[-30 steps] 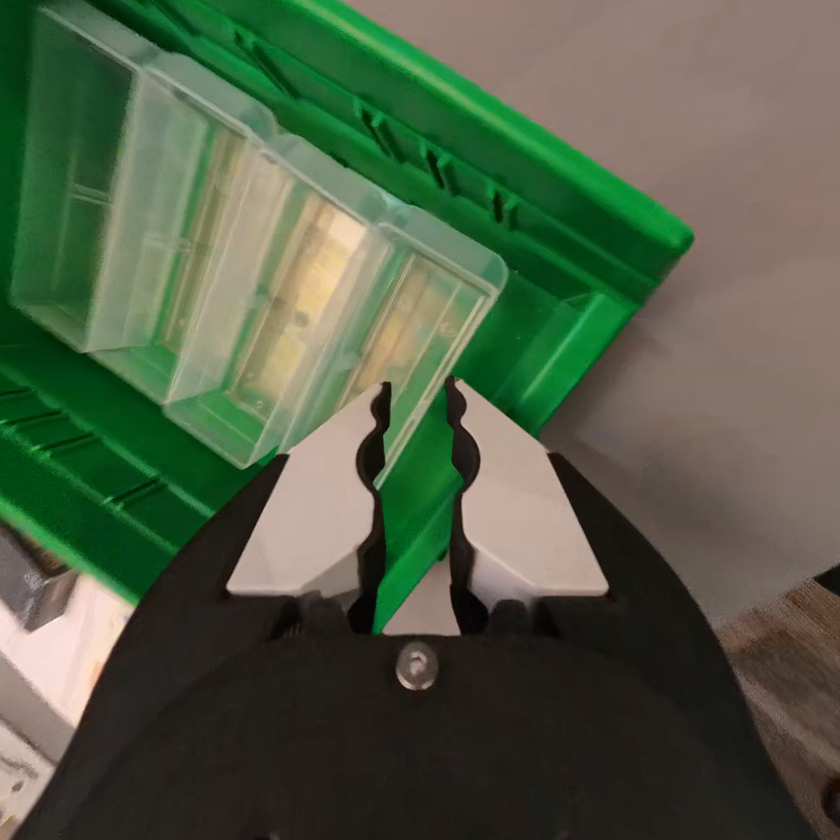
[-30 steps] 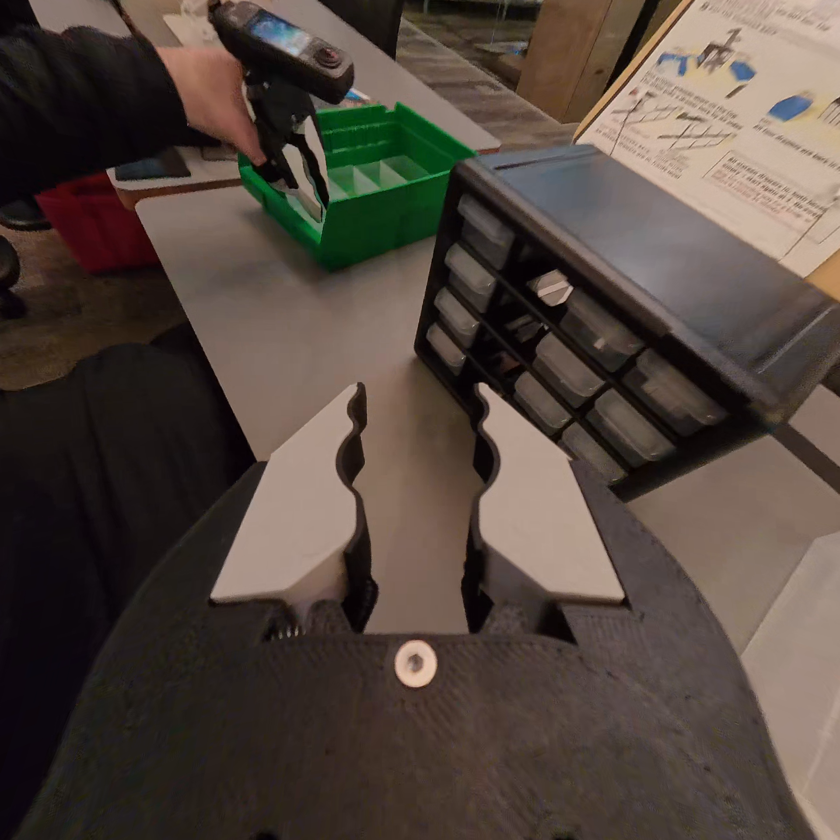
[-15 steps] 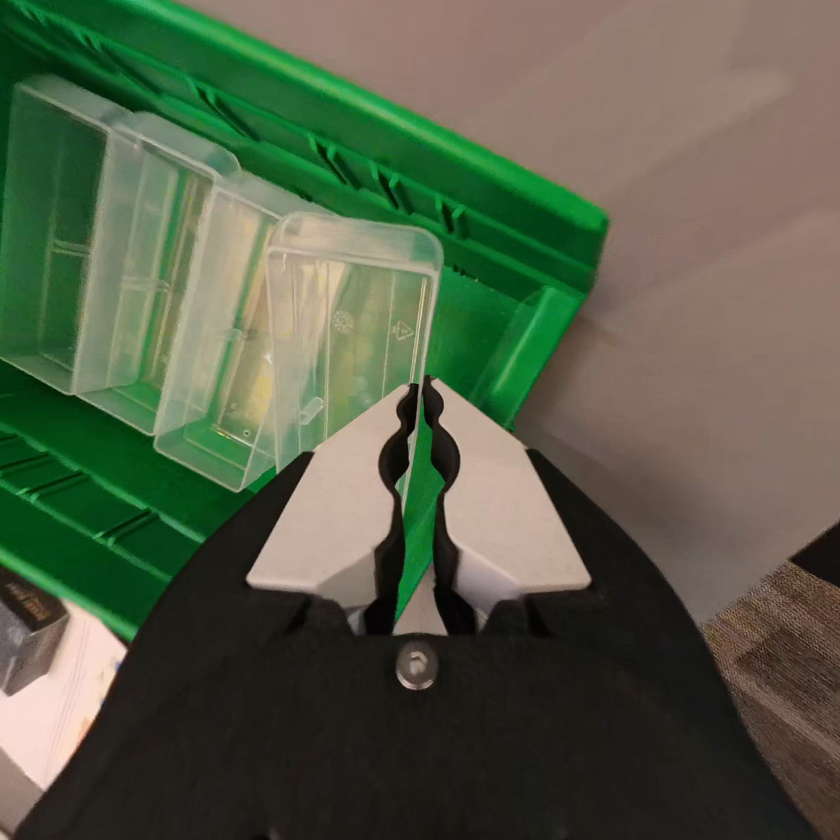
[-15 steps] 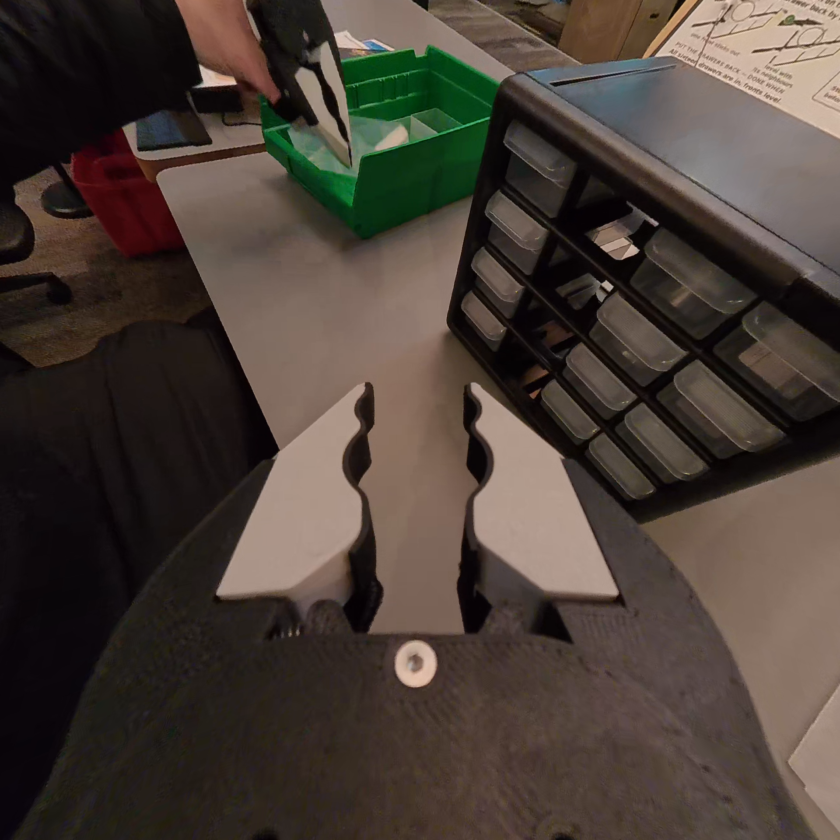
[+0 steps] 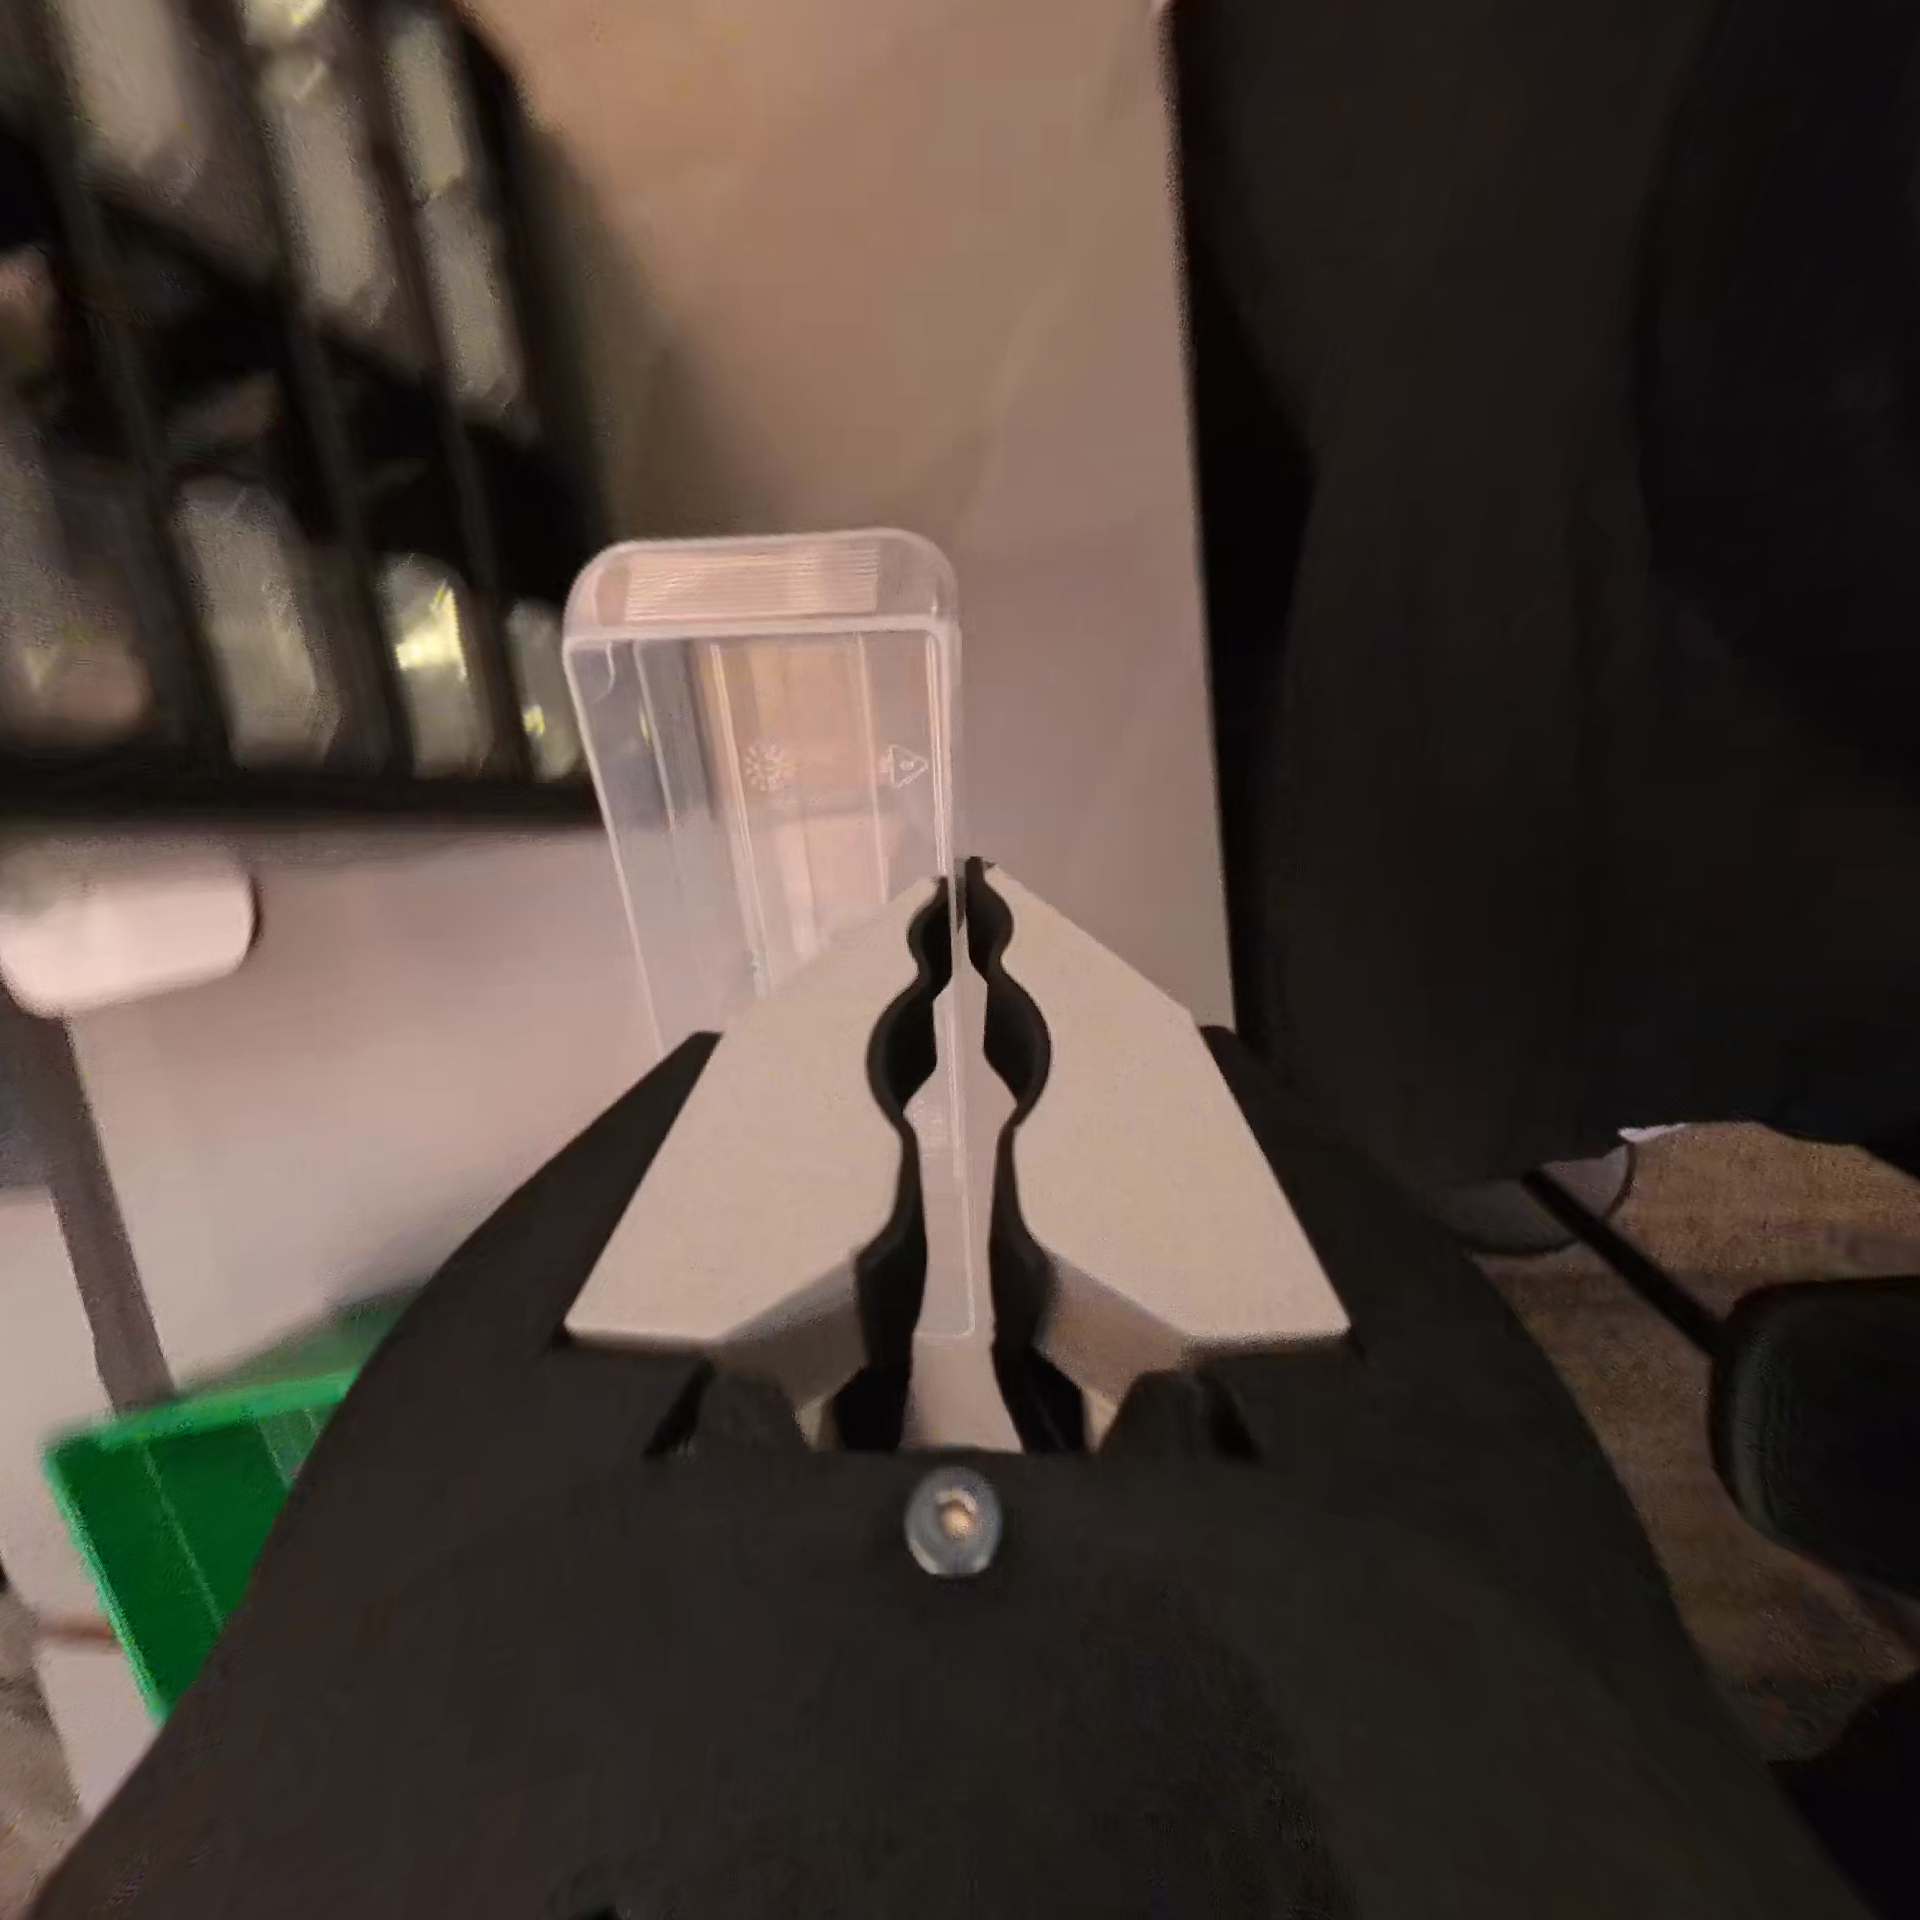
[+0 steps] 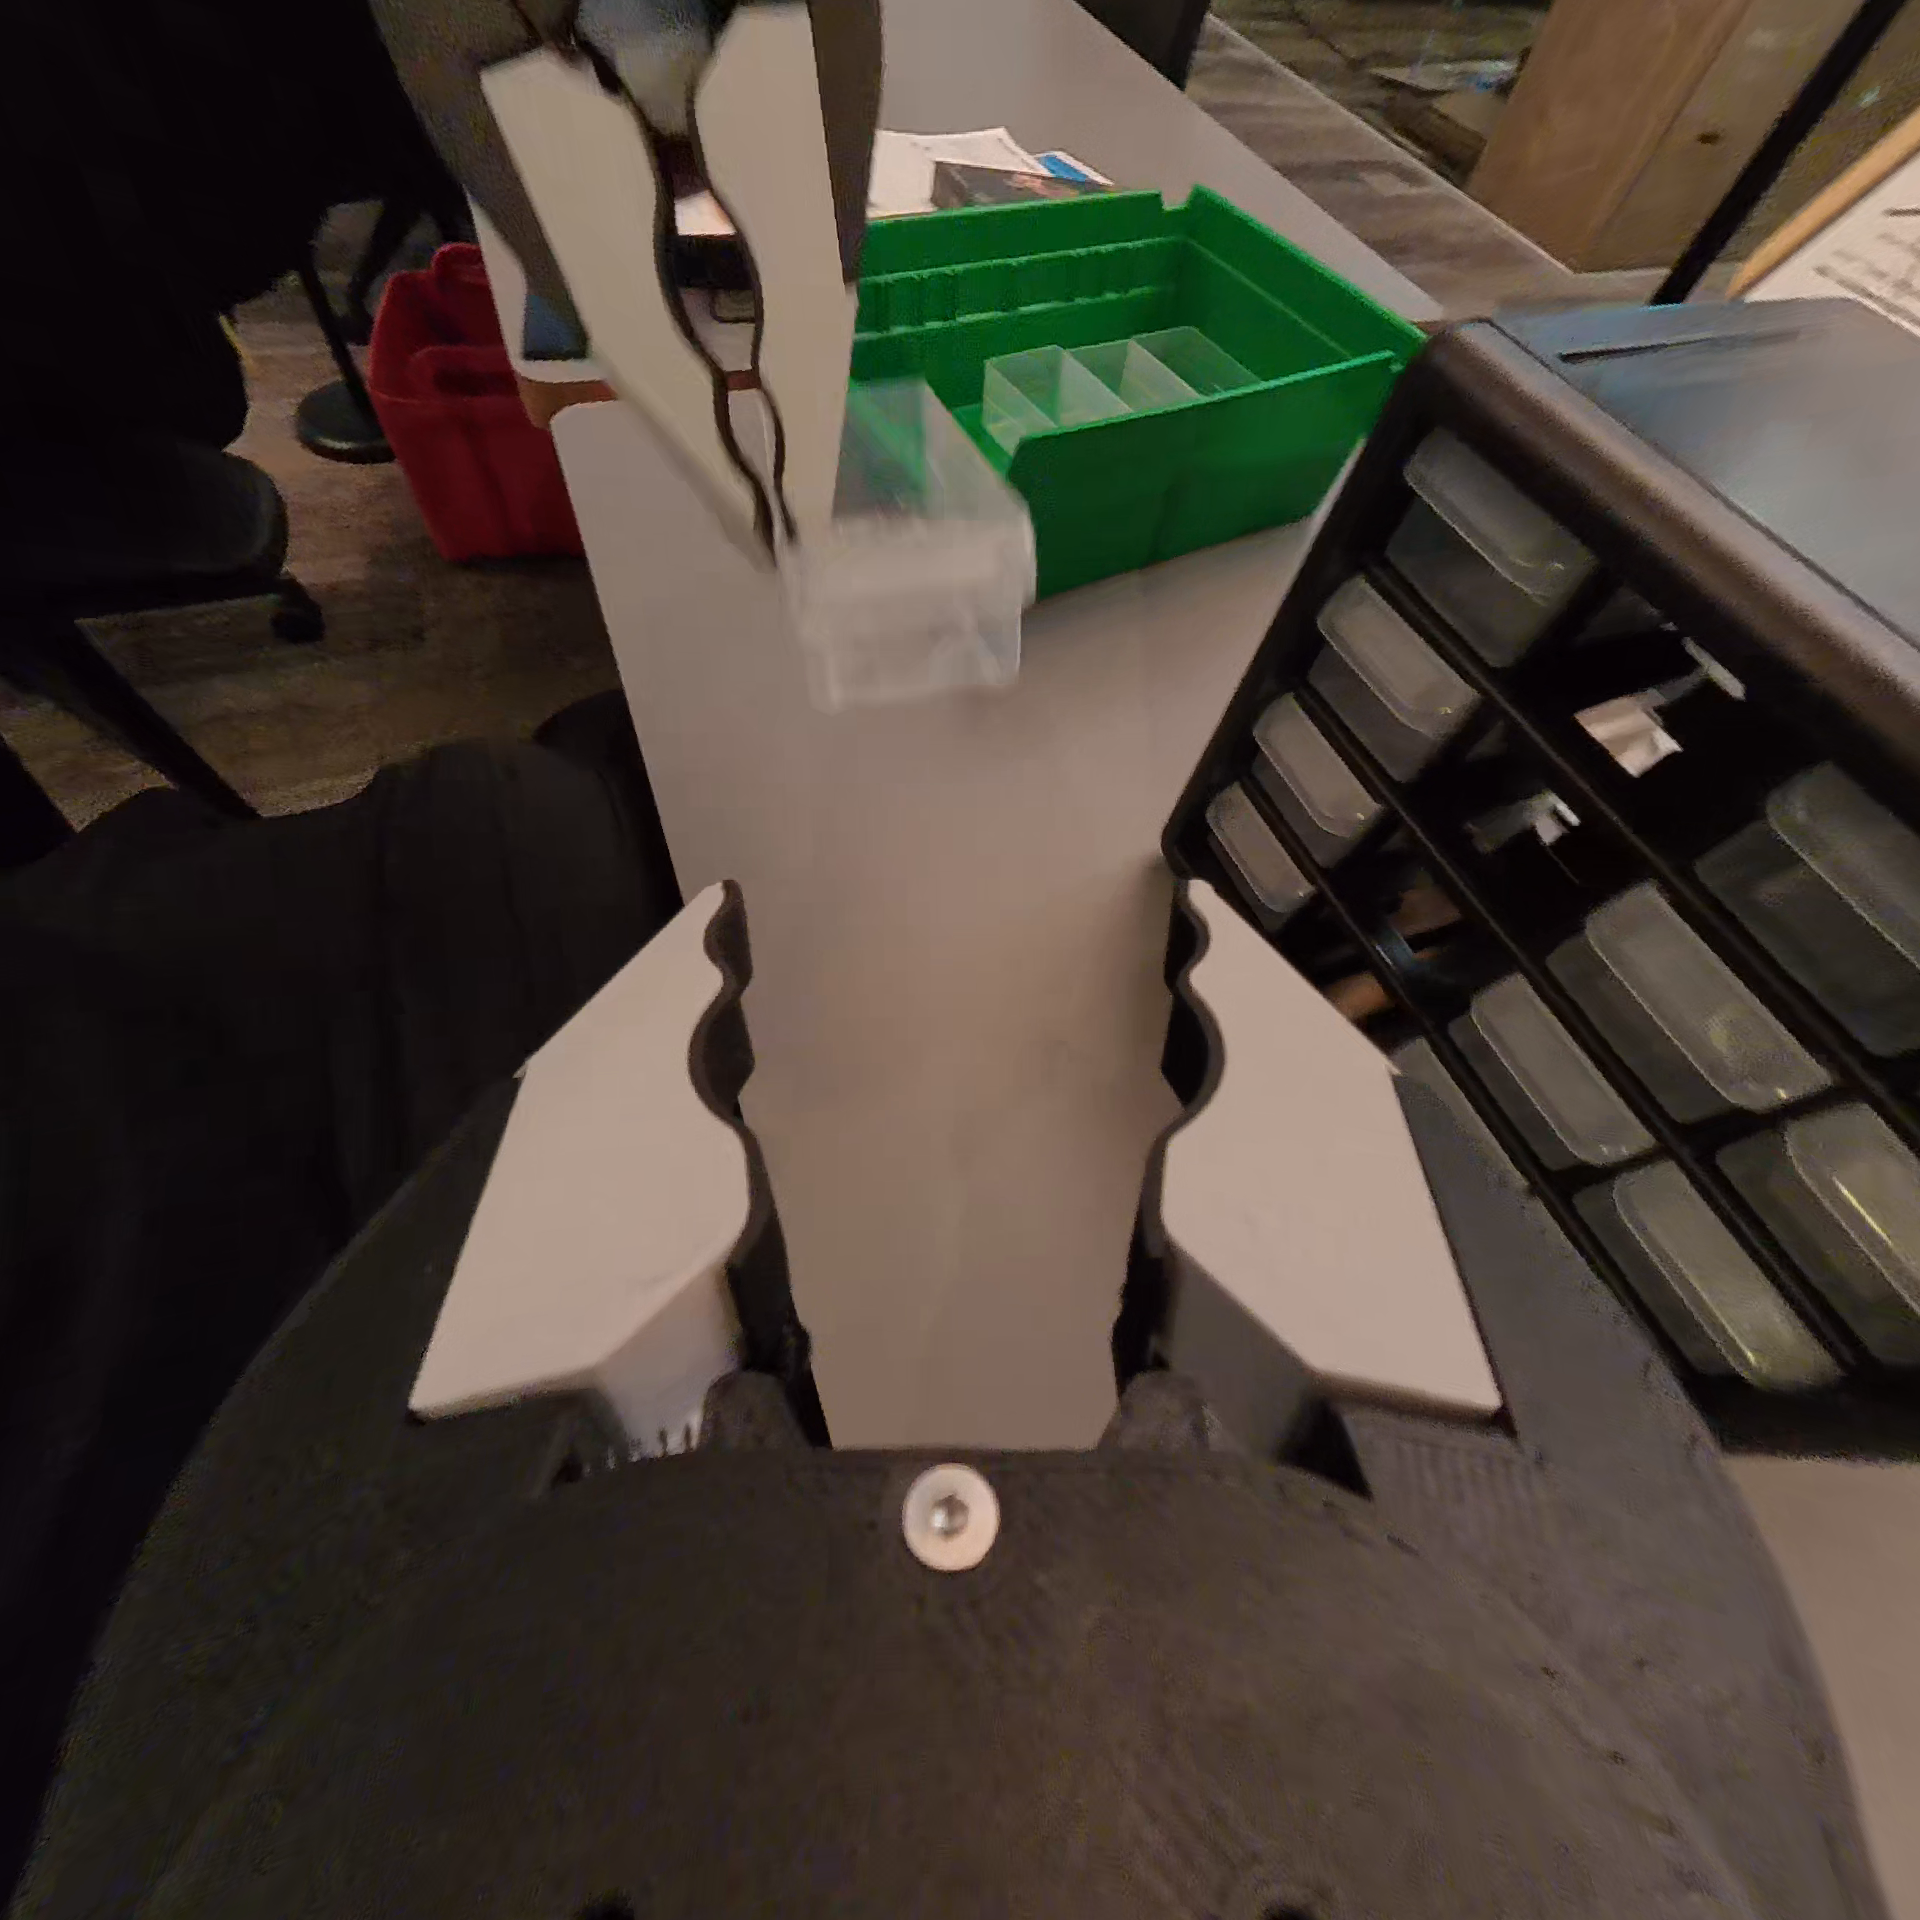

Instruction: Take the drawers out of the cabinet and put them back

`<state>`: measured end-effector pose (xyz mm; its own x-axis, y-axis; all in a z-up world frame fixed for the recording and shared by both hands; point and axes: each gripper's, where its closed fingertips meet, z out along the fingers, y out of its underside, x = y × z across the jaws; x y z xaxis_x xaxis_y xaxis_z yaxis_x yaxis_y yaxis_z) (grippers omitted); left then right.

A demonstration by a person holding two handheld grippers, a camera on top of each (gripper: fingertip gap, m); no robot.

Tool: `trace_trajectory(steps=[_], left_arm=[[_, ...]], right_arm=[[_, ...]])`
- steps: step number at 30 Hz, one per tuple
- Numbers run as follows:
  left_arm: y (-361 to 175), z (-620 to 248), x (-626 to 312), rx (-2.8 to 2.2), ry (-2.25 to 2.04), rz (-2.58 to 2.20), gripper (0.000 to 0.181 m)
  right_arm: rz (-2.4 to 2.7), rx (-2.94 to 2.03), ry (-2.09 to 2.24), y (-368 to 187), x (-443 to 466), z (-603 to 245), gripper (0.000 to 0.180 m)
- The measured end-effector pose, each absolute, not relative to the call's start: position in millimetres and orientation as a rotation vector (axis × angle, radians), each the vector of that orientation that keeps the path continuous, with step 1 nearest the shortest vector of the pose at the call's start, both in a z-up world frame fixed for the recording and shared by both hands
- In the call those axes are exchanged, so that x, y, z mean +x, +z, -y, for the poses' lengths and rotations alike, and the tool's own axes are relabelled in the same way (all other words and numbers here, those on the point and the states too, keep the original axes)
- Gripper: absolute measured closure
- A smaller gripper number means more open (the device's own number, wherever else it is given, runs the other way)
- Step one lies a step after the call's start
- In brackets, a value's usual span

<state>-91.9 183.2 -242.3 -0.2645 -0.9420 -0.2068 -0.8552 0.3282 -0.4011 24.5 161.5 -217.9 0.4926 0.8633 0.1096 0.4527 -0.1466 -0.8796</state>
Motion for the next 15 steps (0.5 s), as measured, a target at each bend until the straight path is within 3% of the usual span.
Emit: trace_trajectory(steps=[1, 8, 15], left_arm=[[-247, -170, -77, -1.528, -0.303, -2.264, 0.181], [-259, -118, -35, -1.323, -0.498, -2.498, 0.181], [-264, -99, -37, -1.270, -0.560, -2.634, 0.181]], right_arm=[[1.139, -1.759, 0.540, -220, 20, -160, 0.100], [1.562, -1.359, 0.029, -229, 17, -133, 0.133], [1.753, -1.144, -0.203, -237, 7, -113, 0.138]])
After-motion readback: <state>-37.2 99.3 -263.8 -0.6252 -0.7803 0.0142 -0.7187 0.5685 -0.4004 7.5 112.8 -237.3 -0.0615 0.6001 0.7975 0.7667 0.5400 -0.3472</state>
